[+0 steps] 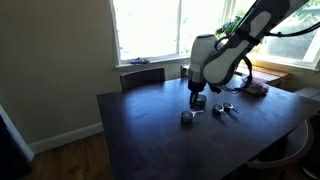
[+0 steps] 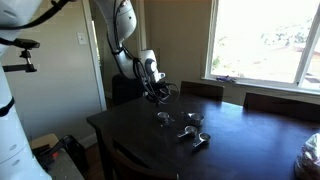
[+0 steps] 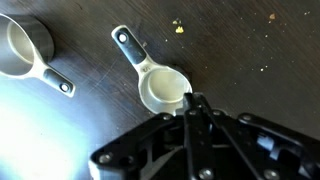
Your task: Stack the cups
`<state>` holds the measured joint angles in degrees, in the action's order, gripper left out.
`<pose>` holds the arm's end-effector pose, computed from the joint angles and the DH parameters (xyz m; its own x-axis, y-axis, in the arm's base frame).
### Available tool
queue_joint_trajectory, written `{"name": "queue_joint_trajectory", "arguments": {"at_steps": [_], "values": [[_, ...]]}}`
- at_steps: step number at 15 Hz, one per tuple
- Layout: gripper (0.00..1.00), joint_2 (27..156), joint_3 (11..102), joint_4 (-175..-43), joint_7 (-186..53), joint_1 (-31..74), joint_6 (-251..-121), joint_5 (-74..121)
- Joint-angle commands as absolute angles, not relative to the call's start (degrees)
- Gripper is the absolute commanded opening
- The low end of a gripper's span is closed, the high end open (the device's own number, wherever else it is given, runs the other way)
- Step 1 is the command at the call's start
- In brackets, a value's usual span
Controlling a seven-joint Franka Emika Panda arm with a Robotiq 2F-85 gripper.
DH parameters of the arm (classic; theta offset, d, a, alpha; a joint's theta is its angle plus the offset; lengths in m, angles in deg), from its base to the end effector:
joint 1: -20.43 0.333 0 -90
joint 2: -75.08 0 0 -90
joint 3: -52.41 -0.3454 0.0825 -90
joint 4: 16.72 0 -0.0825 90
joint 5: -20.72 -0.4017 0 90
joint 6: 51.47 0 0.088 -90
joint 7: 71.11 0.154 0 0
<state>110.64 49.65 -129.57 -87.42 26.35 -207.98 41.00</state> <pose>0.6482 0.1056 0.1270 0.7319 0.6776 0.0720 0.6581 -0.7304 0.1830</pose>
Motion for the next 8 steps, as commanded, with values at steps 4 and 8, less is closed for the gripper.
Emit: {"name": "queue_joint_trajectory", "arguments": {"at_steps": [4, 8], "values": [[0.55, 109.54, 49.45, -127.40, -87.03, 25.26, -201.34, 37.83], [0.81, 111.42, 48.17, -123.11, -88.73, 24.27, -194.65, 34.69]]}}
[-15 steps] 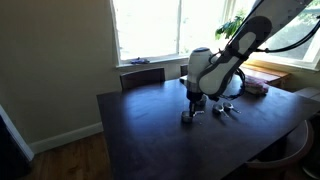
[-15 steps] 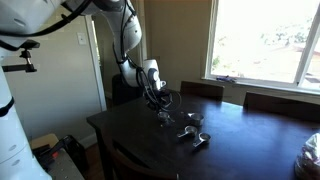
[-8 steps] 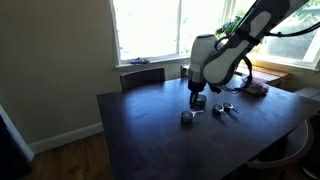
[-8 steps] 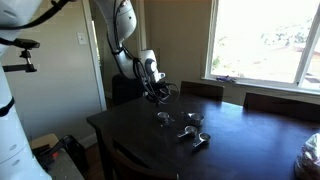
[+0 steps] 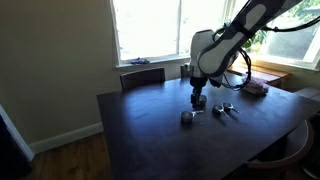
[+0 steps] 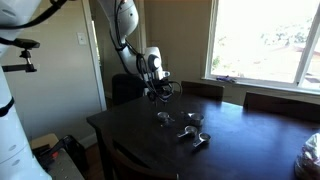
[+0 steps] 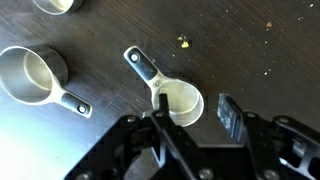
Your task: Stack the cups
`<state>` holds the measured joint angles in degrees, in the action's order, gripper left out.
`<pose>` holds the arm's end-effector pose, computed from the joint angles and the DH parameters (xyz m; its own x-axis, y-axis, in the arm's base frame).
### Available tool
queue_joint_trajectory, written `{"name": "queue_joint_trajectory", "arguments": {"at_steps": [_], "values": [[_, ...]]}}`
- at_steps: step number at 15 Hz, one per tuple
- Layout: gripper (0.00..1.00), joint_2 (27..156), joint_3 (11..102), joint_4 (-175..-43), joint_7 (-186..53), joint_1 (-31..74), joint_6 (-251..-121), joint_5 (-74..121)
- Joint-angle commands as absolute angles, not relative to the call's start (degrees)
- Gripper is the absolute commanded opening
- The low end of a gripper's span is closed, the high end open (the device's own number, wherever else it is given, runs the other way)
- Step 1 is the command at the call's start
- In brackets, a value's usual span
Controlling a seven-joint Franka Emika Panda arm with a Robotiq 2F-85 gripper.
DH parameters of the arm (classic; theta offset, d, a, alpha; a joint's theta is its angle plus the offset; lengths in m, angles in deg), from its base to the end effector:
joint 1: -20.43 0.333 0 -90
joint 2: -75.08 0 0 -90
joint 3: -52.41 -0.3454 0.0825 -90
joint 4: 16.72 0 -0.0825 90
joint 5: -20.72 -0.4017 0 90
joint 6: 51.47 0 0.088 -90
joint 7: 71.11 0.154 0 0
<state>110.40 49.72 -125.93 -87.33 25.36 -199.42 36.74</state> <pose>0.6591 0.0857 0.1399 0.8021 0.5971 0.0080 0.5902 -0.7947 0.1420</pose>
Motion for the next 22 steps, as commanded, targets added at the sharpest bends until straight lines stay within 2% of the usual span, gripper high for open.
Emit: {"name": "queue_joint_trajectory", "arguments": {"at_steps": [1, 2, 4, 9, 10, 11, 13, 15, 16, 19, 21, 22], "values": [[0.87, 112.07, 47.86, -122.08, -89.28, 24.22, -193.52, 34.28], [0.94, 113.19, 47.69, -120.72, -89.68, 24.37, -192.87, 34.12], [1.00, 115.57, 47.43, -117.96, -90.00, 24.65, -191.59, 33.91], [1.00, 121.86, 46.89, -112.74, -92.21, 23.98, -190.78, 34.03], [0.94, 122.91, 46.71, -112.01, -92.91, 23.73, -190.71, 34.03], [0.83, 123.90, 46.51, -111.28, -93.47, 23.52, -190.49, 33.96], [0.81, 125.56, 45.99, -109.84, -94.65, 23.21, -190.00, 33.84], [0.73, 126.87, 45.33, -108.59, -96.12, 22.94, -189.92, 33.91], [0.76, 127.37, 44.98, -108.13, -96.95, 22.81, -190.19, 34.01], [0.68, 128.88, 44.24, -106.18, -99.07, 22.73, -190.26, 34.12], [0.71, 129.87, 44.00, -104.82, -100.06, 22.75, -189.92, 34.12], [0.75, 130.33, 43.95, -104.16, -100.40, 22.76, -189.70, 34.11]]}}
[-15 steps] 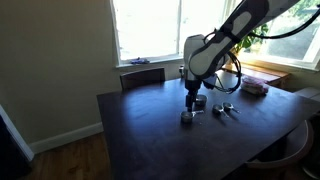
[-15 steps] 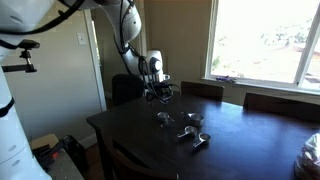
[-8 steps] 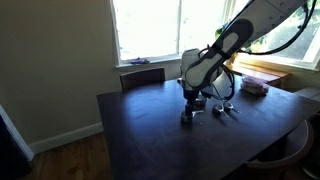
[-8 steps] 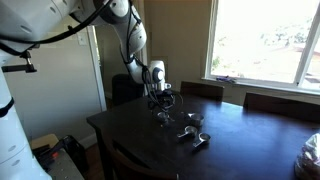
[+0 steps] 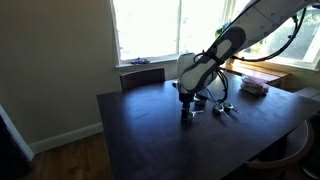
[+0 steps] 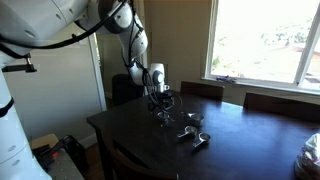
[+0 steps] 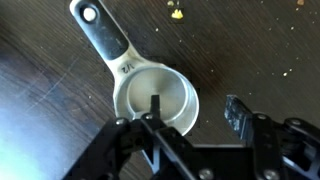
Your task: Stack the cups
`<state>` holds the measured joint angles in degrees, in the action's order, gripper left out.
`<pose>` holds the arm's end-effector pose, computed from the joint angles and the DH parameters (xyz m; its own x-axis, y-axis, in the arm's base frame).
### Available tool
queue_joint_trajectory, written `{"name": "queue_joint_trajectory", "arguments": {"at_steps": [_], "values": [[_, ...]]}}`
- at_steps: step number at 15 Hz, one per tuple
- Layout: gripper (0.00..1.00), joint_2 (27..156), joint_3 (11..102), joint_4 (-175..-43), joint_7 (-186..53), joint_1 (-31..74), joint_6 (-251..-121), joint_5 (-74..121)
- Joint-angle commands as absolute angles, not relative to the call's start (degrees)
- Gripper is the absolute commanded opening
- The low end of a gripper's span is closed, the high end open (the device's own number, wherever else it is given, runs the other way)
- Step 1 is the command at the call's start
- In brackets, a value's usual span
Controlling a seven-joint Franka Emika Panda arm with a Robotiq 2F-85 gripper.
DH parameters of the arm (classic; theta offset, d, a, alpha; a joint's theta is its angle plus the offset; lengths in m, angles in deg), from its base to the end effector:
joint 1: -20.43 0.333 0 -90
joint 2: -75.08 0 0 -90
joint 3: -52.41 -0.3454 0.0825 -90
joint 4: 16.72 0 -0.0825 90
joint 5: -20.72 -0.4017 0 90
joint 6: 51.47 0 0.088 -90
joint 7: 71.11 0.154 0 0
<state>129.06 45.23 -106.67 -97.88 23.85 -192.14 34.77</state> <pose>0.7026 0.1174 0.0385 0.6979 0.7134 -0.0626 0.7155 -0.6983 0.0187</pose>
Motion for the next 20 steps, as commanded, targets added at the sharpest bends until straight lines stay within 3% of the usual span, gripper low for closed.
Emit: {"name": "queue_joint_trajectory", "arguments": {"at_steps": [1, 2, 4, 10, 14, 20], "values": [[0.76, 130.73, 44.06, -103.61, -100.42, 22.87, -189.35, 34.13], [0.46, 131.03, 44.17, -103.24, -100.34, 22.95, -189.18, 34.14], [0.47, 131.27, 44.10, -102.99, -100.68, 22.81, -189.25, 34.11], [0.08, 131.15, 44.13, -103.41, -100.94, 22.58, -189.82, 34.22], [0.02, 129.98, 44.12, -105.00, -100.69, 22.32, -190.16, 34.16], [0.07, 126.67, 45.08, -108.89, -97.65, 22.91, -190.72, 34.25]]}}
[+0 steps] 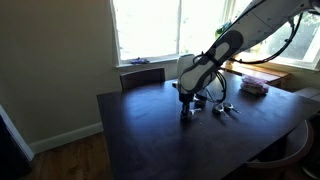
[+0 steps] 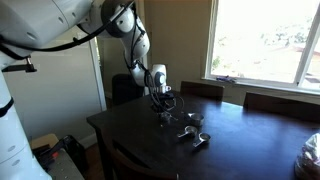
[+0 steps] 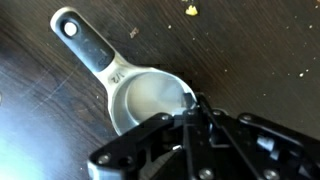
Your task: Stack the cups
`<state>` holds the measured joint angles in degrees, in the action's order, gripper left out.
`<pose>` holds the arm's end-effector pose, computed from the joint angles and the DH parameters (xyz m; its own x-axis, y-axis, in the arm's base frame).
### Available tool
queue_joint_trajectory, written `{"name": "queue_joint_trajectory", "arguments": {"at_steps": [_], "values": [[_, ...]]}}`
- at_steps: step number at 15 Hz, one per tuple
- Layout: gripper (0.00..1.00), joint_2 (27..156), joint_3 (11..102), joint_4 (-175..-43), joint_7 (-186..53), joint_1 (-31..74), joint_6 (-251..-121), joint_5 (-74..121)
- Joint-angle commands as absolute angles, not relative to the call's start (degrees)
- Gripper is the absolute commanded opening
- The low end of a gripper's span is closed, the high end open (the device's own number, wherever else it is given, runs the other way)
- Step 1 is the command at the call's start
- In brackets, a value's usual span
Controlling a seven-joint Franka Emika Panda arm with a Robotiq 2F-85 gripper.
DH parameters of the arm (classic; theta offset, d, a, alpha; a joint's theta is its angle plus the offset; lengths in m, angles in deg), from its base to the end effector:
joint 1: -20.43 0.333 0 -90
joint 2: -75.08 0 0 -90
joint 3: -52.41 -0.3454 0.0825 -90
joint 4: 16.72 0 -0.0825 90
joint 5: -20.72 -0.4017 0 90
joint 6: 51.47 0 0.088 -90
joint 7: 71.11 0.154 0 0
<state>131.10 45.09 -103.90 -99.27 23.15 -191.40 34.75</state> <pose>0.7122 0.1098 0.0308 0.6924 0.7189 -0.0616 0.7208 -0.6930 0.0154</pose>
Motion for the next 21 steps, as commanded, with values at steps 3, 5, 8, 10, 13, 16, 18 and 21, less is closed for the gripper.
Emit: {"name": "queue_joint_trajectory", "arguments": {"at_steps": [3, 5, 8, 10, 13, 16, 18, 21], "values": [[0.07, 123.74, 45.36, -112.40, -94.55, 23.34, -191.73, 33.92], [0.07, 121.68, 45.22, -114.58, -92.97, 23.38, -192.14, 33.62], [0.07, 120.03, 45.54, -115.94, -91.27, 23.64, -191.62, 33.27], [0.05, 120.50, 45.57, -115.51, -91.41, 23.44, -191.45, 33.20], [0.32, 121.52, 45.51, -114.82, -92.88, 23.12, -191.06, 33.51], [0.50, 122.23, 45.62, -114.09, -93.21, 23.24, -190.23, 33.67], [0.63, 122.36, 45.56, -113.99, -93.92, 23.22, -190.81, 34.04], [0.83, 123.81, 44.57, -111.44, -97.98, 22.58, -188.82, 34.09]]}}
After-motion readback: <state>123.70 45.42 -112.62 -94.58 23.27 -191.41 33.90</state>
